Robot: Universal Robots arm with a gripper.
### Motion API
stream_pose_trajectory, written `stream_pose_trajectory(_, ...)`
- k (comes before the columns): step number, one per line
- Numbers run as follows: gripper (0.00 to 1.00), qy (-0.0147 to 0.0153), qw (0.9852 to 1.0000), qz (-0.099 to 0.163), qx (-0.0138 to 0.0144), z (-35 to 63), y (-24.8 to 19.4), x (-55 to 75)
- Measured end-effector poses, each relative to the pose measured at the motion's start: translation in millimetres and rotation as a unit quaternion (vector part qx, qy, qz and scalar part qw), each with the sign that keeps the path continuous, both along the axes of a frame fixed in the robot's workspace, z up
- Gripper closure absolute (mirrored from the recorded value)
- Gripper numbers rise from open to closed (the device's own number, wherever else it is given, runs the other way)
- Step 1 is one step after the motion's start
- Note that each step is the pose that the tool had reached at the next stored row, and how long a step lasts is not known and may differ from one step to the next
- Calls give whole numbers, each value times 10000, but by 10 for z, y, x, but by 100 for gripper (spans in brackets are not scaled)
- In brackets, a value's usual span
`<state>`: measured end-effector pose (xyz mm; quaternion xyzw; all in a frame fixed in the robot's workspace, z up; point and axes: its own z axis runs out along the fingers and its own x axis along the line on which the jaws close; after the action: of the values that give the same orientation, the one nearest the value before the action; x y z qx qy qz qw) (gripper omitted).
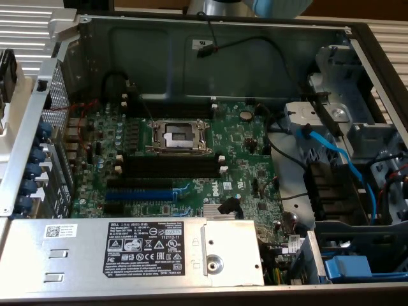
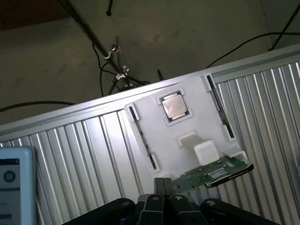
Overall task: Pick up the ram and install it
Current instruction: 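Pick up the ram and move it above insertion slot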
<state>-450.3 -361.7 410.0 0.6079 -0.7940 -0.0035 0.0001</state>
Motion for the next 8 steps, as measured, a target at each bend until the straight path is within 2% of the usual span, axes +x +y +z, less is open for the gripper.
stream_pose_trajectory(6, 90, 1, 9998, 205, 1, -41, 0, -116)
stream_pose_trajectory(8, 90, 0, 9994, 360, 1, -58, 0, -121)
